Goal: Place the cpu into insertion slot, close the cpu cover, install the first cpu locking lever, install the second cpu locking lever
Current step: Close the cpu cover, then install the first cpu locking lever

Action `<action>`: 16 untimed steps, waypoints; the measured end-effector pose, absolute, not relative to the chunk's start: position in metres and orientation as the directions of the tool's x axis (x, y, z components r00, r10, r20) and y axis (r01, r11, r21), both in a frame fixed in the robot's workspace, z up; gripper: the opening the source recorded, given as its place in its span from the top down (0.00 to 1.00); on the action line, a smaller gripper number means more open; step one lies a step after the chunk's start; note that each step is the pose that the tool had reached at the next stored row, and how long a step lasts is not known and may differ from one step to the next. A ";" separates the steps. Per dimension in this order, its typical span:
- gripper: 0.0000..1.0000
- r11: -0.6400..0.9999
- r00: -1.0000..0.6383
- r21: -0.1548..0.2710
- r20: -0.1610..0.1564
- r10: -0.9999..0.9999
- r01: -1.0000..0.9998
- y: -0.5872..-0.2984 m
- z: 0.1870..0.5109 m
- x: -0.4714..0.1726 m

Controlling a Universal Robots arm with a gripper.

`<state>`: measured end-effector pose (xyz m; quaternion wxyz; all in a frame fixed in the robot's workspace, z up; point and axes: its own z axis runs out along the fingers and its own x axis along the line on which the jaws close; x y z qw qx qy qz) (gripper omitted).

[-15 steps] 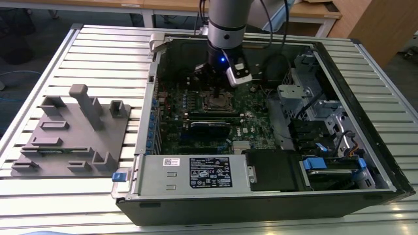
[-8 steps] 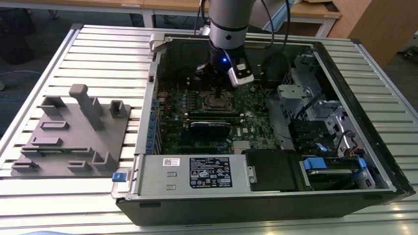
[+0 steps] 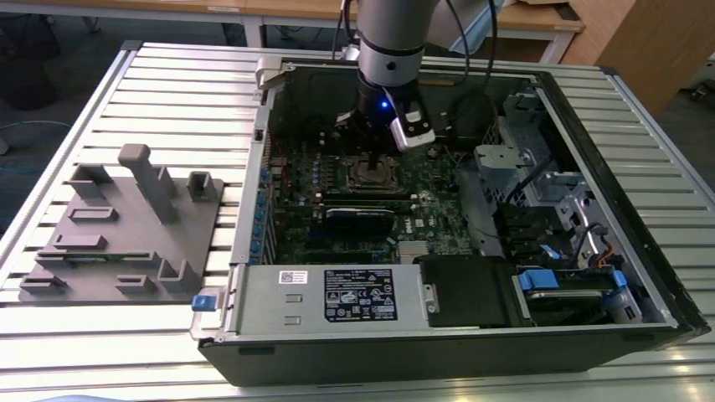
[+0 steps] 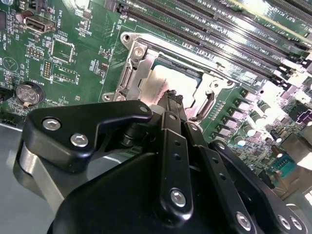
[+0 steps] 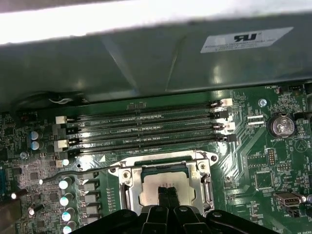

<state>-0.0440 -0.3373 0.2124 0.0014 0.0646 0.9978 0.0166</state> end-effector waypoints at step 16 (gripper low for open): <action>0.90 0.991 -0.992 0.033 -0.001 0.129 0.129 -0.339 0.215 -0.044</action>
